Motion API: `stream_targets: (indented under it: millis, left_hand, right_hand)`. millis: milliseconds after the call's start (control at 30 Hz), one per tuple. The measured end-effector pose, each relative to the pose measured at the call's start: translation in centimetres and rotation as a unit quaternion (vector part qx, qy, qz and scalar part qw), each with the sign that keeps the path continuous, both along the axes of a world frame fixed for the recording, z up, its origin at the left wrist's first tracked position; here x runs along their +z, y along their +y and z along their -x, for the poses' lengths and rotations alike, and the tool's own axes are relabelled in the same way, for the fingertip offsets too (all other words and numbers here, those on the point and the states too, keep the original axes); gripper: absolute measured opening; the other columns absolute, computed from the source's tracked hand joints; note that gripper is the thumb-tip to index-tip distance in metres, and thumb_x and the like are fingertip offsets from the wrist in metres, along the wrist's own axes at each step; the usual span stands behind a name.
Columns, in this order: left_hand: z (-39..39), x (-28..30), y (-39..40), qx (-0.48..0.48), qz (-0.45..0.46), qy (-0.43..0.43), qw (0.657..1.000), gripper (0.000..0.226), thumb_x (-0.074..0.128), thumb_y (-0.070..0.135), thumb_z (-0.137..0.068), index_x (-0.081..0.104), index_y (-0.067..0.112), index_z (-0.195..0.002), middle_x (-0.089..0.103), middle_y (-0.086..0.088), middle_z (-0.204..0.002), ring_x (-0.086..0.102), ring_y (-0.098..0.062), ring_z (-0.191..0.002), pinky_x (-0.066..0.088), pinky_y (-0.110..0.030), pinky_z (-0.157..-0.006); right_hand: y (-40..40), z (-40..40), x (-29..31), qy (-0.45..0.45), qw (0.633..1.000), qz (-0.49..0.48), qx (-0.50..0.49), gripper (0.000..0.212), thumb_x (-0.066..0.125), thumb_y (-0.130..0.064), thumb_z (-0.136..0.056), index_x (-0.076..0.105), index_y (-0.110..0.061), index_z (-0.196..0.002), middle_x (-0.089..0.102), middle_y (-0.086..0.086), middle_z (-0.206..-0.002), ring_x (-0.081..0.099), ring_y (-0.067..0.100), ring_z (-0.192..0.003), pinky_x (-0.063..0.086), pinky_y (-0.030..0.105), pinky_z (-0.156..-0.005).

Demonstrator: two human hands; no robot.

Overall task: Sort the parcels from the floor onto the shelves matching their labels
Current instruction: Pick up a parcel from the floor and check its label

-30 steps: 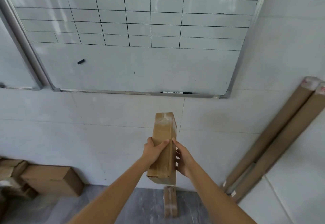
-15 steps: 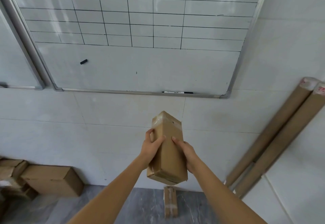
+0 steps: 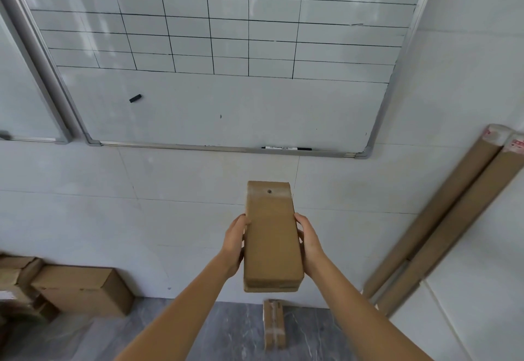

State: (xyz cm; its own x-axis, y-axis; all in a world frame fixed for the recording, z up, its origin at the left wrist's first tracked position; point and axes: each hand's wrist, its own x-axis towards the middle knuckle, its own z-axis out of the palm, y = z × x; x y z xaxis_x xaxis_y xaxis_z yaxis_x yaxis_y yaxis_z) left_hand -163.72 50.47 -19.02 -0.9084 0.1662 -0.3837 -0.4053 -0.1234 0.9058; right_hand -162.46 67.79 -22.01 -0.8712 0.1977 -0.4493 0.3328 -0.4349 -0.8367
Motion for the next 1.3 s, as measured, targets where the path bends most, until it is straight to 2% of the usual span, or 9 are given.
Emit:
stream_targets:
  millis: [133, 200, 300, 400, 533, 733, 1000, 1133, 1300]
  left_hand:
    - [0.0, -0.1, 0.0, 0.003, 0.013, 0.01, 1.0, 0.036, 0.039, 0.04, -0.097, 0.067, 0.025, -0.113, 0.072, -0.008, -0.112, 0.07, -0.03, -0.102, 0.058, -0.051, -0.085]
    - [0.0, -0.3, 0.0, 0.006, 0.018, 0.016, 1.0, 0.036, 0.04, 0.042, -0.095, 0.066, 0.027, -0.116, 0.072, -0.007, -0.113, 0.07, -0.03, -0.101, 0.057, -0.054, -0.086]
    - [-0.1, -0.2, 0.3, 0.021, 0.028, 0.03, 0.999, 0.034, 0.039, 0.039, -0.098, 0.06, 0.024, -0.121, 0.068, -0.004, -0.116, 0.068, -0.026, -0.103, 0.059, -0.049, -0.085]
    - [-0.2, -0.1, 0.5, 0.028, 0.031, 0.037, 0.998, 0.031, 0.038, 0.035, -0.102, 0.056, 0.023, -0.124, 0.065, -0.002, -0.117, 0.065, -0.024, -0.104, 0.058, -0.044, -0.084]
    - [0.1, 0.1, 0.4, 0.031, 0.036, 0.034, 0.998, 0.031, 0.04, 0.037, -0.101, 0.056, 0.024, -0.125, 0.065, -0.003, -0.117, 0.065, -0.025, -0.104, 0.057, -0.048, -0.088]
    - [0.4, 0.3, 0.0, 0.026, 0.045, 0.04, 0.998, 0.029, 0.04, 0.036, -0.103, 0.054, 0.023, -0.124, 0.064, -0.001, -0.114, 0.064, -0.02, -0.1, 0.054, -0.033, -0.07]
    - [0.5, -0.1, -0.2, 0.028, 0.063, 0.038, 0.997, 0.031, 0.037, 0.04, -0.103, 0.052, 0.023, -0.124, 0.064, -0.003, -0.117, 0.065, -0.023, -0.103, 0.056, -0.038, -0.078]
    - [0.9, 0.0, -0.7, 0.025, 0.078, 0.038, 0.996, 0.034, 0.036, 0.038, -0.103, 0.052, 0.021, -0.126, 0.063, -0.004, -0.118, 0.063, -0.023, -0.105, 0.055, -0.044, -0.09]
    - [0.6, 0.3, -1.2, 0.03, 0.084, 0.034, 0.995, 0.034, 0.034, 0.035, -0.104, 0.054, 0.019, -0.126, 0.062, -0.007, -0.12, 0.062, -0.024, -0.104, 0.053, -0.044, -0.09]
  right_hand:
    - [0.0, 0.1, -0.3, -0.009, 1.0, 0.005, -0.001, 0.05, 0.064, -0.057, -0.089, 0.065, -0.026, -0.128, 0.067, 0.009, -0.13, 0.065, 0.03, -0.12, 0.052, 0.055, -0.107]
    - [0.0, 0.1, -0.1, -0.007, 1.0, 0.001, 0.0, 0.048, 0.064, -0.055, -0.09, 0.065, -0.026, -0.128, 0.067, 0.008, -0.129, 0.065, 0.029, -0.119, 0.051, 0.055, -0.108]
    - [0.1, 0.3, 0.1, -0.003, 1.0, -0.013, -0.001, 0.043, 0.062, -0.054, -0.093, 0.065, -0.028, -0.126, 0.068, 0.005, -0.128, 0.064, 0.024, -0.117, 0.05, 0.055, -0.109]
    - [0.3, 0.6, -0.2, -0.012, 1.0, -0.015, -0.003, 0.046, 0.062, -0.056, -0.092, 0.065, -0.028, -0.127, 0.067, 0.006, -0.129, 0.064, 0.026, -0.119, 0.051, 0.054, -0.107]
    - [0.2, 0.8, -0.4, -0.014, 1.0, -0.005, 0.002, 0.05, 0.064, -0.059, -0.089, 0.064, -0.028, -0.129, 0.067, 0.006, -0.129, 0.065, 0.027, -0.119, 0.052, 0.054, -0.106]
    - [-0.2, 0.9, -0.6, -0.015, 1.0, -0.002, 0.004, 0.059, 0.067, -0.061, -0.081, 0.064, -0.027, -0.129, 0.066, 0.007, -0.13, 0.063, 0.028, -0.122, 0.051, 0.055, -0.107]
    - [-0.9, 0.8, -0.6, -0.016, 1.0, -0.001, 0.014, 0.05, 0.061, -0.059, -0.093, 0.065, -0.026, -0.13, 0.067, 0.009, -0.13, 0.062, 0.03, -0.123, 0.051, 0.055, -0.107]
    - [-0.9, 0.6, -0.3, -0.011, 1.0, 0.001, 0.018, 0.047, 0.06, -0.055, -0.096, 0.064, -0.026, -0.133, 0.065, 0.008, -0.134, 0.06, 0.027, -0.122, 0.053, 0.051, -0.104]
    - [-0.9, 0.3, 0.5, -0.014, 0.999, 0.012, 0.034, 0.052, 0.064, -0.056, -0.092, 0.061, -0.022, -0.131, 0.063, 0.009, -0.131, 0.063, 0.028, -0.116, 0.054, 0.049, -0.1]
